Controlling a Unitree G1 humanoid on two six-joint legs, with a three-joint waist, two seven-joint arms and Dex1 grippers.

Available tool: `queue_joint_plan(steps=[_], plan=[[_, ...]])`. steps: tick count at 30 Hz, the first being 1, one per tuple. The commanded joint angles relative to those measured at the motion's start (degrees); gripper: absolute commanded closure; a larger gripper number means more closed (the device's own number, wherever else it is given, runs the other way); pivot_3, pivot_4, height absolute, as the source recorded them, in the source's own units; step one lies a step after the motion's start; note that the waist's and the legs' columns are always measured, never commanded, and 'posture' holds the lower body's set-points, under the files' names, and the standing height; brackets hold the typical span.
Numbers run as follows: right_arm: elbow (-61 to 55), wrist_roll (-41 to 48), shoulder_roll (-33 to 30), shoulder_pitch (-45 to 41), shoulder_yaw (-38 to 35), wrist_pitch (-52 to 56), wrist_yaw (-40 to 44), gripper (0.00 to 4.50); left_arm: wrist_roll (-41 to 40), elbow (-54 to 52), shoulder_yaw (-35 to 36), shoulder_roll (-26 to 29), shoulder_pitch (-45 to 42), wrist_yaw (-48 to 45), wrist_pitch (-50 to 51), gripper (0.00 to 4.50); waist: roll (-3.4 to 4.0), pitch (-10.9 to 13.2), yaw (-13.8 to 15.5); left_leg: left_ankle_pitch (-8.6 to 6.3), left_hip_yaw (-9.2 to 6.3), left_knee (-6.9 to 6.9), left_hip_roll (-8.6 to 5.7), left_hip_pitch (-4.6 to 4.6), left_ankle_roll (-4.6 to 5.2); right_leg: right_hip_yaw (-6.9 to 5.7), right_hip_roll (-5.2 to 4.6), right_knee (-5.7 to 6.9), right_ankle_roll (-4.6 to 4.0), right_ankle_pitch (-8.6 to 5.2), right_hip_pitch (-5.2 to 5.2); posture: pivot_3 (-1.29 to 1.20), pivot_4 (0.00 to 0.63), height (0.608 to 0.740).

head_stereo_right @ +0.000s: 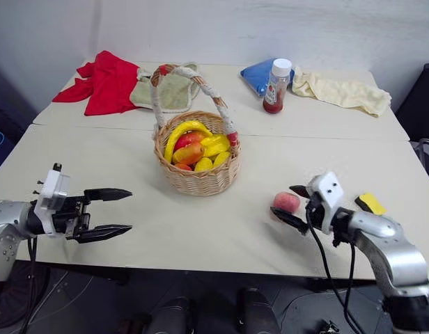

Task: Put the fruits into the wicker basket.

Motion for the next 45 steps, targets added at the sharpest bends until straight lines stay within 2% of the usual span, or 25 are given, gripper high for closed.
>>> queue_joint_plan(steps=[1,4,8,10,15,18,21,24,28,34,36,40,42,45], plan=[[4.81,-2.30,-0.51,-2.86,1.56,0.41,1.63,0.00,-1.21,-2.13,1.24,0.17,0.42,0.78,0.05,0.02,0.00,0.00,-0.01,0.00,0.00,0.00,0.00,-0.01,0.00,0.00,0.00,0.00,0.01,0.01,-0.01,0.00,0.150,0.740],[6.91,-2.52,-0.24,-4.50,2.73,-0.05,4.44,0.60,-1.16,-2.14,1.87,0.00,0.81,1.15,-0.57,0.00,0.00,0.00,-0.03,0.00,0.00,-0.01,0.01,-0.02,0.00,0.00,0.00,0.00,0.02,0.01,-0.02,0.00,0.150,0.740],[6.99,-2.57,-0.74,-4.88,3.56,-0.82,8.26,1.80,-1.19,-2.11,2.26,-0.21,1.47,1.41,-1.20,0.00,0.00,0.00,-0.17,0.00,0.00,0.00,0.03,0.01,0.00,0.00,0.03,0.03,0.02,0.01,-0.01,0.00,0.150,0.740],[6.70,-2.40,-0.97,-4.81,3.26,-1.34,9.78,1.93,-1.25,-2.26,2.51,-0.32,1.96,1.47,-1.46,0.00,0.00,0.00,-0.21,0.00,0.01,0.01,0.03,0.02,0.00,0.00,0.02,0.06,0.02,0.01,-0.02,0.00,0.150,0.740],[-2.92,5.85,0.47,-6.55,1.28,0.90,14.77,1.93,-2.73,-2.94,4.46,-1.15,3.48,2.13,-1.46,0.00,0.05,0.02,-0.26,0.00,0.02,0.01,0.06,0.02,0.00,0.01,0.02,0.08,0.02,0.01,-0.04,0.00,0.150,0.740],[-10.11,9.70,4.37,-11.24,3.82,4.16,11.67,1.93,-3.82,-3.67,5.94,-1.45,4.51,3.17,-0.29,0.00,0.05,0.03,-0.62,0.00,0.00,0.03,0.11,0.04,0.00,0.00,0.02,0.12,0.02,0.01,-0.02,0.00,0.150,0.740],[-14.39,9.47,10.20,-16.98,8.71,7.04,6.58,1.93,-5.48,-4.32,7.66,-1.70,5.27,5.05,1.70,0.00,0.05,0.02,-1.38,0.01,-0.09,0.02,0.14,0.04,-0.03,-0.04,0.01,0.14,-0.01,0.01,-0.01,0.00,0.150,0.740],[-13.88,6.27,17.55,-23.72,13.98,6.86,1.98,1.93,-7.27,-4.32,10.11,-2.62,5.67,8.04,3.25,0.00,0.05,0.02,-1.53,0.01,-0.17,-0.02,0.15,0.01,-0.06,-0.08,-0.02,0.16,-0.04,-0.01,-0.05,0.00,0.150,0.740],[-4.54,-1.48,29.20,-32.34,16.75,1.12,-7.83,1.93,-9.09,-5.17,12.16,-4.49,5.52,12.00,4.76,0.00,0.04,0.02,-1.66,0.01,-0.16,0.02,0.12,-0.07,-0.08,-0.09,-0.11,0.17,-0.04,0.00,-0.11,0.00,0.150,0.740],[7.23,-13.94,34.77,-36.02,20.99,-3.97,-16.24,1.93,-9.27,-7.43,12.41,-5.39,7.22,13.68,4.78,0.00,-0.04,-0.03,-1.56,0.02,-0.22,-0.03,0.03,-0.14,-0.10,-0.17,-0.30,0.12,-0.05,-0.01,-0.11,0.00,0.150,0.740],[8.49,-15.96,34.62,-36.67,22.19,-5.02,-15.36,1.22,-9.13,-7.75,12.34,-5.62,7.56,13.98,4.59,0.00,-0.04,-0.03,-1.65,0.01,-0.18,-0.03,-0.05,-0.19,-0.09,-0.15,-0.42,0.12,-0.05,-0.01,-0.15,0.00,0.150,0.740],[4.70,-11.53,35.22,-34.80,20.38,-4.82,-10.49,0.02,-9.35,-7.81,12.28,-5.62,7.61,13.99,4.70,0.00,-0.04,-0.03,-1.67,0.01,-0.17,-0.09,-0.05,-0.22,-0.08,-0.18,-0.43,0.14,-0.05,-0.01,-0.25,0.00,0.150,0.740],[2.26,-7.71,35.01,-33.07,18.56,-4.05,-7.54,0.02,-9.71,-7.71,12.18,-5.59,7.60,13.94,5.13,0.00,-0.03,-0.03,-1.70,0.01,-0.18,-0.14,0.00,-0.24,-0.08,-0.19,-0.37,0.15,-0.05,-0.01,-0.30,0.00,0.150,0.740],[-4.81,5.68,33.44,-29.47,12.48,1.22,-1.04,0.02,-9.85,-7.63,11.88,-5.72,7.28,13.98,5.14,0.00,-0.04,-0.03,-1.64,0.01,-0.19,-0.16,0.04,-0.23,-0.08,-0.20,-0.30,0.16,-0.05,-0.01,-0.30,0.00,0.150,0.740]])
